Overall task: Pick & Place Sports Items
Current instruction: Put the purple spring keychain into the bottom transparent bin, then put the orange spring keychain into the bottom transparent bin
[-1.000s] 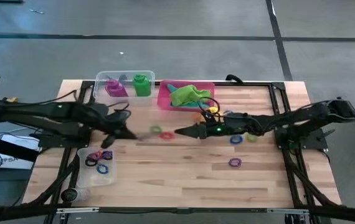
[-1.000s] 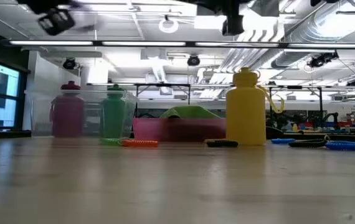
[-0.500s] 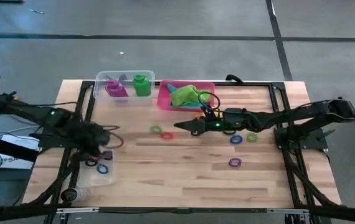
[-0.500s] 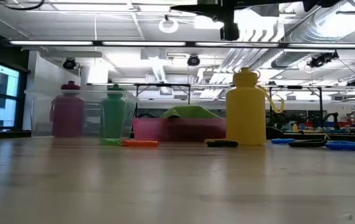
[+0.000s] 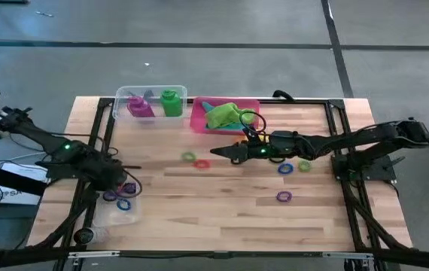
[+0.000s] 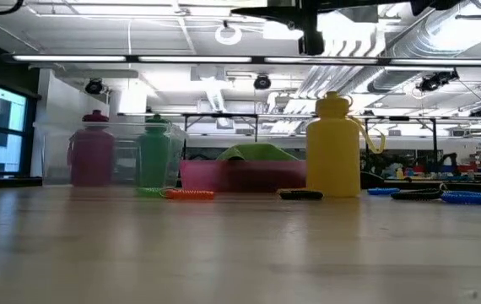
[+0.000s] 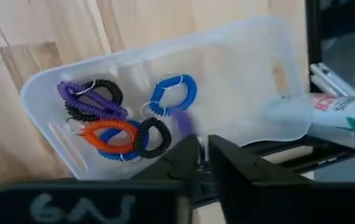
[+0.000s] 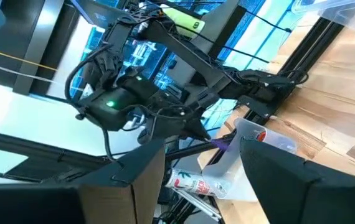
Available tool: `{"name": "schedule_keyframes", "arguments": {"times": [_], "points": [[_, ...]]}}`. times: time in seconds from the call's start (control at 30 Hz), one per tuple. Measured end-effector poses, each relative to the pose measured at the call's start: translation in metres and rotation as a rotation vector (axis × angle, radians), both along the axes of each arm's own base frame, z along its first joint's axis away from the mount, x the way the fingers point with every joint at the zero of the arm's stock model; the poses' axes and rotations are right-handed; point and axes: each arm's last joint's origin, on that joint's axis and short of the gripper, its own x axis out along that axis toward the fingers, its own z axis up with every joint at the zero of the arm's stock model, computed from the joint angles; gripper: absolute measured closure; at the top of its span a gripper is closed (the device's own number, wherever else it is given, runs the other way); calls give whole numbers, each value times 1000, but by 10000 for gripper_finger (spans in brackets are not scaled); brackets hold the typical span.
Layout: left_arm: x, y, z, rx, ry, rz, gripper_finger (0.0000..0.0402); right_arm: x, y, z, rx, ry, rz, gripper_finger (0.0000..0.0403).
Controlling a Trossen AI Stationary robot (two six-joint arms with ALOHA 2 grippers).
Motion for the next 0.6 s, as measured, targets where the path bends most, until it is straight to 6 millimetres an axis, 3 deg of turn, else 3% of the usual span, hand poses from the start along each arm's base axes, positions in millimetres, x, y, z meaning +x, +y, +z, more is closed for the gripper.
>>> {"name": "schedule_keyframes", "arguments": {"times": [0.33,0.6], "points": [[5,-6,-6,33,47,5,220,0,0,0,-1,0,0,239],[14,3,-8,150,-20,114,199,0,0,0,-2,0,3,239]]}}
